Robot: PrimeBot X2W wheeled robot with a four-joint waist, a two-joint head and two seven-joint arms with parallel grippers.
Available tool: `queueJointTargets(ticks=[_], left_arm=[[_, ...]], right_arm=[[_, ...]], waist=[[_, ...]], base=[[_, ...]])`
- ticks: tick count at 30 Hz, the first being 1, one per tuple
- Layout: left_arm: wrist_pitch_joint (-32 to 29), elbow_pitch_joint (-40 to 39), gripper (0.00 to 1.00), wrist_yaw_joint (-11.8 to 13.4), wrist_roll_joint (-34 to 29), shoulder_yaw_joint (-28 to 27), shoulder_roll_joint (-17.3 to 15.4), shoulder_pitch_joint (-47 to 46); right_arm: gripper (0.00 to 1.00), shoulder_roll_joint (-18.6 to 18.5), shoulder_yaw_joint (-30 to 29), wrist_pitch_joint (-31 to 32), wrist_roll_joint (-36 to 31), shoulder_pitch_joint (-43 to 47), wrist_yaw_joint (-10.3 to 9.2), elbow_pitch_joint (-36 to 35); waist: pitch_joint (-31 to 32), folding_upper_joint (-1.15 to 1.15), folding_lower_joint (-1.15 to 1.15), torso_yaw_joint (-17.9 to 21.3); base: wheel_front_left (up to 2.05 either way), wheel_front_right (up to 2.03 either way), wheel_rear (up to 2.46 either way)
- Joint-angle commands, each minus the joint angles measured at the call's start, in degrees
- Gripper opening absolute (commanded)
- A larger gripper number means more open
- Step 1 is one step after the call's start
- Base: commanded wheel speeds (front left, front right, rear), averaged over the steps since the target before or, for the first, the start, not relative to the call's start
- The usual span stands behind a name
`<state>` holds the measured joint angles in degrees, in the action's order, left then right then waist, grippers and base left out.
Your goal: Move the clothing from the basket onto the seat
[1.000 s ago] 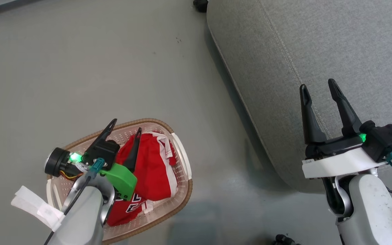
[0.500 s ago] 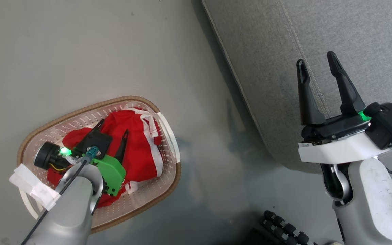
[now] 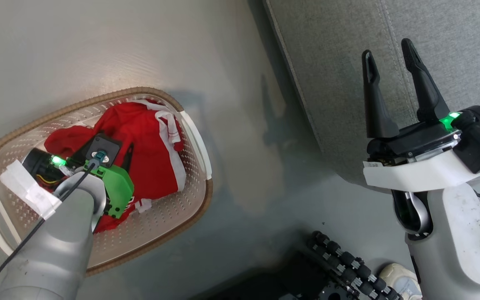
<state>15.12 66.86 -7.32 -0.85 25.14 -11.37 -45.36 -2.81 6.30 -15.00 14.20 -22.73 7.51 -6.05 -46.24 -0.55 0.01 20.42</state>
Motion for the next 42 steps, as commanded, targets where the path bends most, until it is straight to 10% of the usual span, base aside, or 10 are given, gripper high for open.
queueJointTargets(ticks=[1,22,23,25,42], left_arm=[[0.1,0.6,1.0,-0.2,0.2,0.1,-0.3,-2.1],[-9.4,6.8,1.0,-0.1,-1.7,7.7,-0.2,-9.9],[-9.6,6.8,0.44,-0.1,-1.6,7.9,0.0,-10.0],[-10.0,6.9,0.0,-0.1,-1.6,8.3,0.2,-10.3],[-4.8,7.0,0.0,0.0,2.1,9.1,4.6,-9.0]], right_arm=[[1.0,-0.1,0.0,-0.3,0.3,-0.7,-0.04,-0.4],[1.0,-0.1,0.3,-0.3,0.3,-1.5,-0.04,-2.9],[1.0,-0.1,0.3,-0.3,0.2,-1.5,-0.04,-3.0],[1.0,-0.1,0.5,-0.3,0.0,-1.5,-0.04,-3.0],[1.0,-0.1,0.6,-0.3,-1.9,-1.0,-0.04,-0.8]], waist=[[-2.8,0.55,-0.01,0.5],[-8.9,0.55,-0.01,0.3],[-9.0,0.55,-0.01,0.2],[-9.2,0.55,-0.01,-0.1],[-0.9,0.55,-0.01,-3.3]], base=[[0.0,0.0,0.0],[0.0,0.0,0.0],[0.0,0.0,0.0],[0.0,0.0,0.0],[0.0,0.0,0.0]])
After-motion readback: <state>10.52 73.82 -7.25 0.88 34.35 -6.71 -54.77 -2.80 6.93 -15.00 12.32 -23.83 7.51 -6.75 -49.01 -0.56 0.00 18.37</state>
